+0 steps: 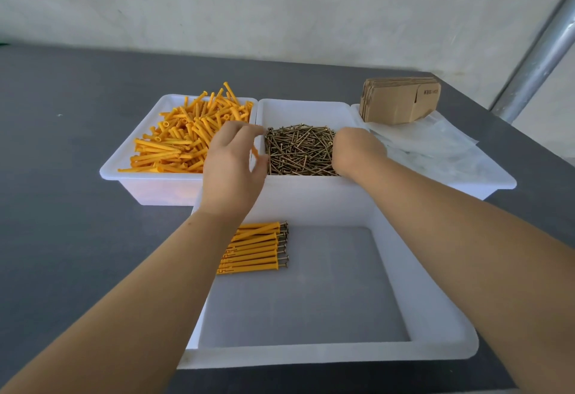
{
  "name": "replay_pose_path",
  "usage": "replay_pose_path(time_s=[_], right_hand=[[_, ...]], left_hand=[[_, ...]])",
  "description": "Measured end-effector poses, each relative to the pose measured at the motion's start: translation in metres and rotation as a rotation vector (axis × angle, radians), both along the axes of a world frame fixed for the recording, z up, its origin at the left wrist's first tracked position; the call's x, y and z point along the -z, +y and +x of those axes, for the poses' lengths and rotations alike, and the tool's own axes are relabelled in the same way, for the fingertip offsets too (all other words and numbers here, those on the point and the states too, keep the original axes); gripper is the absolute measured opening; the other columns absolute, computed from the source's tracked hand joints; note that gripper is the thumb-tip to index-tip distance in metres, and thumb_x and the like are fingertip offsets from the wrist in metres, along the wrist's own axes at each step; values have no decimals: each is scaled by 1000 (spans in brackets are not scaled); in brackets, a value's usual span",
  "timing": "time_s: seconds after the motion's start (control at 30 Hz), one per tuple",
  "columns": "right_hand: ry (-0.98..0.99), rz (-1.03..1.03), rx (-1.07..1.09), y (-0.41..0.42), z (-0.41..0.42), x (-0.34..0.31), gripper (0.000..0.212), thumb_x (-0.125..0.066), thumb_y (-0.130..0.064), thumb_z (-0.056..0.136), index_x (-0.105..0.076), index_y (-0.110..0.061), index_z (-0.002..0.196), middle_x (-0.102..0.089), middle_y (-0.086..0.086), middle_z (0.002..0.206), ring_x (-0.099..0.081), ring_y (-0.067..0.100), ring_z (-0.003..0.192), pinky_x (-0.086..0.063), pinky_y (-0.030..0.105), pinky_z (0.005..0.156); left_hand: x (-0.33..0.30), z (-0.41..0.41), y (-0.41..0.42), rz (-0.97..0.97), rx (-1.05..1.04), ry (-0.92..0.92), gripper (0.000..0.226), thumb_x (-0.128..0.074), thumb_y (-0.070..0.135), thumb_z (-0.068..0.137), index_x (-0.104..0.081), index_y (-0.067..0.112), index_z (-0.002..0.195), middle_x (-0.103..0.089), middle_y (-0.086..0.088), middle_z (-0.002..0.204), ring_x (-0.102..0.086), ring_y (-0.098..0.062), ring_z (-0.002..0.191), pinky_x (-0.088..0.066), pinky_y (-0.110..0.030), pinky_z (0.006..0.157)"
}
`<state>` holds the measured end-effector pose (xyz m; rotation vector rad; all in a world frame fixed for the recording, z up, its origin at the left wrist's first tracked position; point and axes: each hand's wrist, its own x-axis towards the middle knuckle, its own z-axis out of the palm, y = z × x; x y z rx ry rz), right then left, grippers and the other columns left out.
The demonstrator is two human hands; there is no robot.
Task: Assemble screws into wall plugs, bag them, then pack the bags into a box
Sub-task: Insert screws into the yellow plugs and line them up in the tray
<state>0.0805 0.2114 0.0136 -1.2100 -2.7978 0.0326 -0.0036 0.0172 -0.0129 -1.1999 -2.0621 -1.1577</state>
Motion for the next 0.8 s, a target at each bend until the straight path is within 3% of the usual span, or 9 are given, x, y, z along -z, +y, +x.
replay_pose_path(time_s=[0.1,0.2,0.3,0.37,0.47,0.53,0.67,0.8], right_hand=[[214,-74,-26,-1,4,-4,11,-65,-7,86,-67,-16,80,-65,-3,85,-58,19,77,-45,27,62],[597,-457,-80,-10,18,-8,8,-79,-21,81,-71,-20,78,-67,-9,79,-63,9,78,-49,22,65],[919,-877,-81,-21,34,-13,9,-76,-19,86,-69,-14,89,-76,1,88,-74,13,83,-58,32,78],[1015,-968,-114,-28,42,-14,6,-68,-17,92,-65,-12,93,-76,1,81,-75,16,76,-58,33,70],[1058,-879,-209,-35,54,-9,11,-61,-16,97,-71,-14,96,-62,-3,66,-55,9,45,-52,26,51],[974,-679,-300,-40,61,1,18,-57,-15,99,-74,-16,97,-56,-5,64,-44,5,43,-44,21,48],[779,-439,-396,-54,64,25,17,-63,-11,94,-76,-20,100,-62,-16,76,-51,0,63,-41,21,63],[748,-246,-412,-57,67,30,17,-68,-12,90,-78,-23,98,-66,-4,89,-58,12,75,-48,28,70]], left_hand=[[0,4,1,15,110,-4,35,-79,11,80,-68,2,112,-64,-12,107,-60,-24,99,-49,-29,82],[1,7,3,15,173,-10,28,-80,9,78,-70,1,104,-64,-13,97,-61,-25,90,-52,-36,78],[2,11,4,30,195,-46,19,-71,-6,81,-70,-1,99,-62,-14,89,-61,-27,81,-55,-46,71],[1,13,4,29,204,-67,20,-68,-9,83,-68,0,101,-59,-14,90,-61,-28,79,-55,-46,69],[1,18,3,35,280,-204,36,-61,-8,87,-57,6,119,-57,-8,111,-70,-20,82,-57,-41,73],[2,20,2,-12,322,-264,47,-55,-9,87,-54,14,128,-56,0,125,-71,-9,83,-54,-26,73],[6,23,1,-146,397,-216,33,-58,-1,86,-71,18,111,-67,11,99,-65,-3,83,-42,-5,69],[9,23,2,-150,379,-232,11,-74,12,85,-73,21,90,-65,21,80,-59,0,78,-41,-5,64]])
